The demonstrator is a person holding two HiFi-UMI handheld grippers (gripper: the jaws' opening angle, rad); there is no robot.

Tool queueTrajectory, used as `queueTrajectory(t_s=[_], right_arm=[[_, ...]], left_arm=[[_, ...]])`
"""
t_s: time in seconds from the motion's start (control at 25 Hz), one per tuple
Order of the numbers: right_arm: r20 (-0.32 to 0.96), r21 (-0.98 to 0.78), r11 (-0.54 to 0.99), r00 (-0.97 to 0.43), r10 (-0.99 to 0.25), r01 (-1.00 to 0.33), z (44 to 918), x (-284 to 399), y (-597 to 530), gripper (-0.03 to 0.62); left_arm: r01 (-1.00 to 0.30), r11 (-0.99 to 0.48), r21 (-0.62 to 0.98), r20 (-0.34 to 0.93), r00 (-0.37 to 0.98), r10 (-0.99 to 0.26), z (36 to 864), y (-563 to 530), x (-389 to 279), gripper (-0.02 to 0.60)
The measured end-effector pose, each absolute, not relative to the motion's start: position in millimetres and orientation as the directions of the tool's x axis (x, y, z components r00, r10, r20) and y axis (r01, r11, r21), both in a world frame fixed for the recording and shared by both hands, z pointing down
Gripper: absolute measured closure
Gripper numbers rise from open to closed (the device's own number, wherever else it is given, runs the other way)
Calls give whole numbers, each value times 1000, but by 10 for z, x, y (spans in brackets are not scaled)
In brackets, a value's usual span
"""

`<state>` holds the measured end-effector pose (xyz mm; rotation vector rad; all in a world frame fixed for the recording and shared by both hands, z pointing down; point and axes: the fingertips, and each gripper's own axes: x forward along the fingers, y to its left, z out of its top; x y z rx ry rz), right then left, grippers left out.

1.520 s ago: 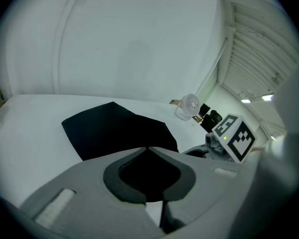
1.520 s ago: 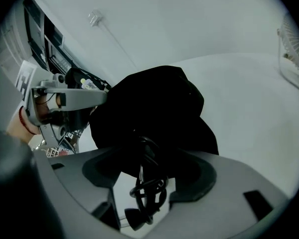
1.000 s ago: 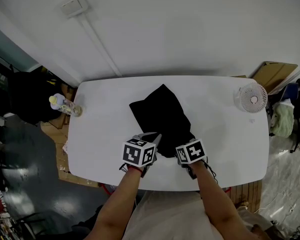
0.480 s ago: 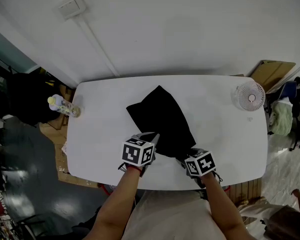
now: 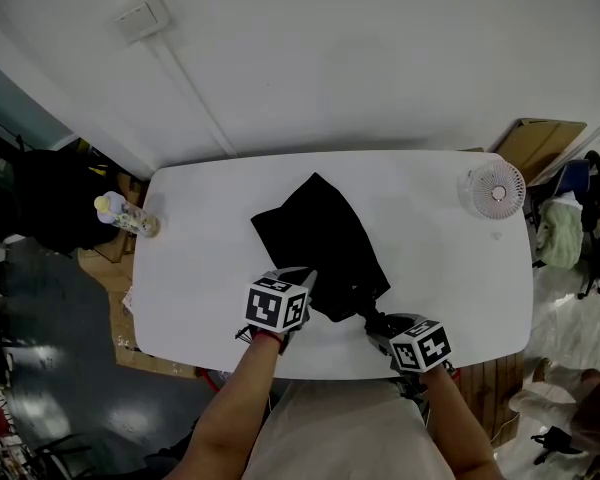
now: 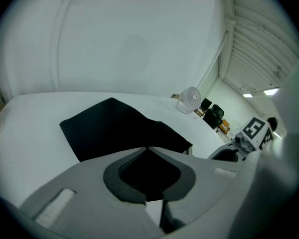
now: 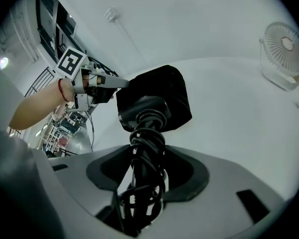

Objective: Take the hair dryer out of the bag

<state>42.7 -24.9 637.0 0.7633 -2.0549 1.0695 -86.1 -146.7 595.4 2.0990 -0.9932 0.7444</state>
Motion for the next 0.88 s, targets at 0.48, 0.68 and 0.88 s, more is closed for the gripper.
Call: queueTrajectory(t_s=[0.48, 0.68, 0.88], right_arm=[[676, -560, 457, -700, -231, -691, 5984, 558, 28, 379], [625, -567, 422, -704, -338, -707, 5694, 742, -93, 379], [605, -563, 345, -659, -446, -751, 5647, 1012, -389, 379]], left_arm=[[-817, -466, 341, 731, 542, -415, 6009, -1447, -873, 564], [-810, -472, 350, 725, 553, -411, 6006, -1423, -841, 565], [-804, -477, 355, 727, 558, -400, 6032, -1379, -805, 564]])
